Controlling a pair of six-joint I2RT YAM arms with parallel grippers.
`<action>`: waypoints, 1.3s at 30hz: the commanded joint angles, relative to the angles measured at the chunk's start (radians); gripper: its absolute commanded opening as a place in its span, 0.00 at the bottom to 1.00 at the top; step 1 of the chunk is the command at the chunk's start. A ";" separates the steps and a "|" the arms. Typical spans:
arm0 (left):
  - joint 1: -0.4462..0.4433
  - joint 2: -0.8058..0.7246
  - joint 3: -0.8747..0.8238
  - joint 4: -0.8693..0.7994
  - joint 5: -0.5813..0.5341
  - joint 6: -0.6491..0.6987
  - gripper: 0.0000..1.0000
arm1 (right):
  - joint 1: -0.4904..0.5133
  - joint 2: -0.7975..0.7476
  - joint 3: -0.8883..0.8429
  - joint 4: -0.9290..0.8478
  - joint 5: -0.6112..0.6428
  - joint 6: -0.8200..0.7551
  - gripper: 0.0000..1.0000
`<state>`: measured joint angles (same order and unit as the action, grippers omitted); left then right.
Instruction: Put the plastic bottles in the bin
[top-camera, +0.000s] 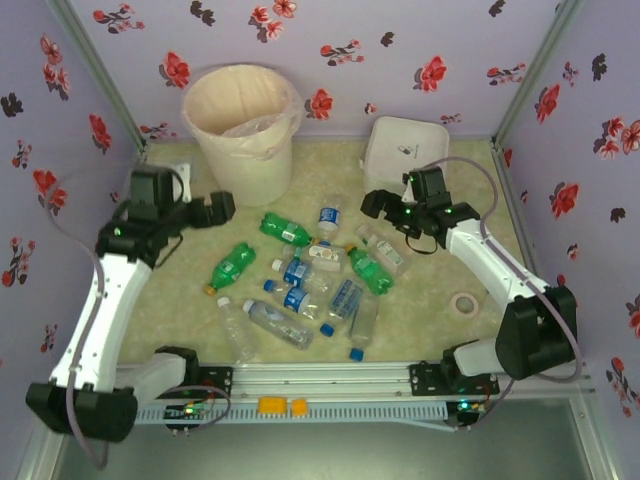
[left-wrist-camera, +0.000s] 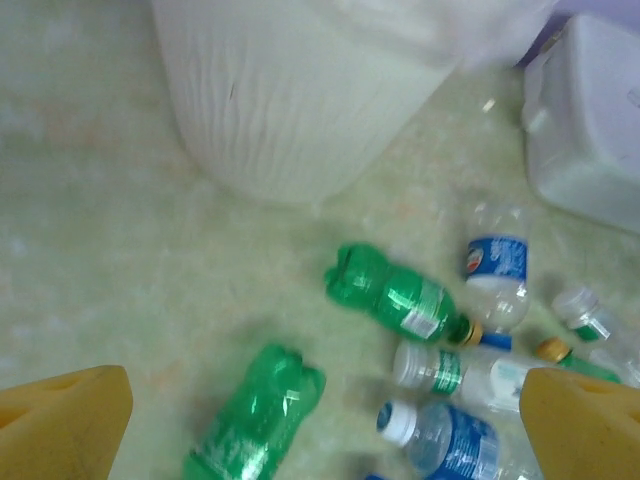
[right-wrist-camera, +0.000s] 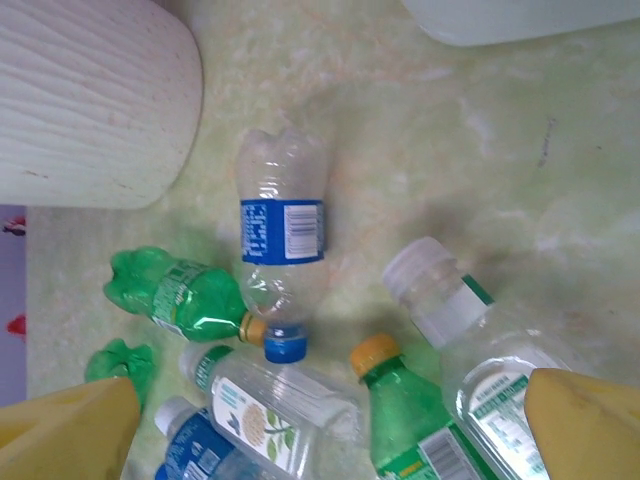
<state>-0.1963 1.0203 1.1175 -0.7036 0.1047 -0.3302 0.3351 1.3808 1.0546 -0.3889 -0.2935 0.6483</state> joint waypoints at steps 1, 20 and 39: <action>-0.002 -0.093 -0.183 0.132 -0.019 -0.147 1.00 | 0.015 0.031 -0.007 0.105 -0.038 0.074 1.00; -0.021 0.084 -0.463 0.274 -0.030 -0.150 1.00 | 0.099 0.121 0.032 0.127 -0.062 0.146 1.00; -0.094 0.370 -0.363 0.277 -0.150 -0.155 0.98 | 0.111 0.125 0.031 0.117 -0.032 0.141 1.00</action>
<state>-0.2844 1.3636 0.7177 -0.4118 0.0170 -0.4877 0.4397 1.5002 1.0599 -0.2588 -0.3504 0.7872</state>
